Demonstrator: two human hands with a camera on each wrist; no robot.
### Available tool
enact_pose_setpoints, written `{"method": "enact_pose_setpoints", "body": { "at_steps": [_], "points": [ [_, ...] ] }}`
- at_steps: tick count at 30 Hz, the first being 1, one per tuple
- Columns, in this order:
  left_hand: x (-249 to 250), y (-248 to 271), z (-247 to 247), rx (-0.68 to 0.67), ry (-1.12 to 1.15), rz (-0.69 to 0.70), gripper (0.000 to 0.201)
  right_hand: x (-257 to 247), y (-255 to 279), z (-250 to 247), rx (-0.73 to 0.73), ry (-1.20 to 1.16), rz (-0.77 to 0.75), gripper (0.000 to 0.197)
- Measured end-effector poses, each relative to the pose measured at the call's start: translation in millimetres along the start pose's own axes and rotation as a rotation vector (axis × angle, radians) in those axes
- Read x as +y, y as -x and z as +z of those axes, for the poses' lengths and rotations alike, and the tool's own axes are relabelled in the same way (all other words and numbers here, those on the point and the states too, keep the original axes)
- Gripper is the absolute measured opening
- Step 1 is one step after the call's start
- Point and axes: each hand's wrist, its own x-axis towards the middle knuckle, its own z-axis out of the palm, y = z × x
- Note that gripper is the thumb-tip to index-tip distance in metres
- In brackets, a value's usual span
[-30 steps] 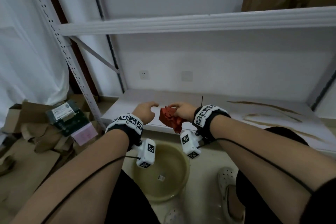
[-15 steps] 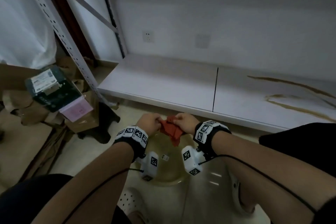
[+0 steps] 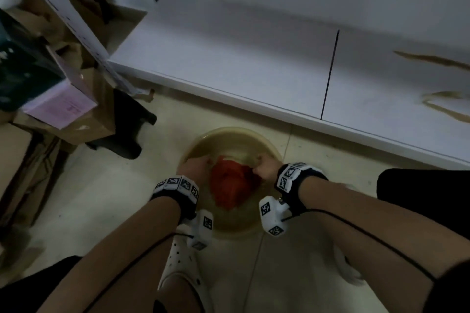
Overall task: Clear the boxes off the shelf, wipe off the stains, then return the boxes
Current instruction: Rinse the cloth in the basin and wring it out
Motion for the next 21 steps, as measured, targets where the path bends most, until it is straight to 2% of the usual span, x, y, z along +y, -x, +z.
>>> {"method": "enact_pose_setpoints", "body": {
  "at_steps": [4, 8, 12, 14, 16, 17, 18, 20, 21],
  "points": [
    [-6, -25, 27, -0.049, 0.030, 0.030, 0.042, 7, -17, 10, -0.024, 0.185, -0.036, 0.038],
    [-8, -38, 48, -0.083, -0.009, 0.140, 0.051, 18, -34, 20, -0.159, 0.245, -0.099, 0.054],
    [-8, -46, 69, -0.200, -0.126, 0.202, 0.054, 24, -54, 36, -0.271, 0.305, -0.128, 0.053],
    [-5, -47, 77, -0.296, -0.239, 0.207, 0.056, 29, -61, 44, -0.339, 0.309, -0.087, 0.050],
    [-4, -53, 79, -0.342, -0.245, 0.193, 0.059, 32, -65, 44, -0.370, 0.320, -0.127, 0.047],
    [-4, -57, 77, -0.310, -0.186, 0.200, 0.060, 31, -66, 41, -0.374, 0.254, -0.140, 0.044],
    [-5, -61, 72, -0.238, -0.098, 0.194, 0.061, 33, -70, 38, -0.316, 0.142, -0.135, 0.040],
    [-8, -67, 63, -0.052, 0.102, 0.068, 0.061, 35, -78, 32, -0.103, -0.057, -0.041, 0.035],
    [-10, -68, 62, -0.005, 0.165, -0.022, 0.061, 36, -80, 30, -0.057, -0.086, 0.010, 0.034]
  ]
}}
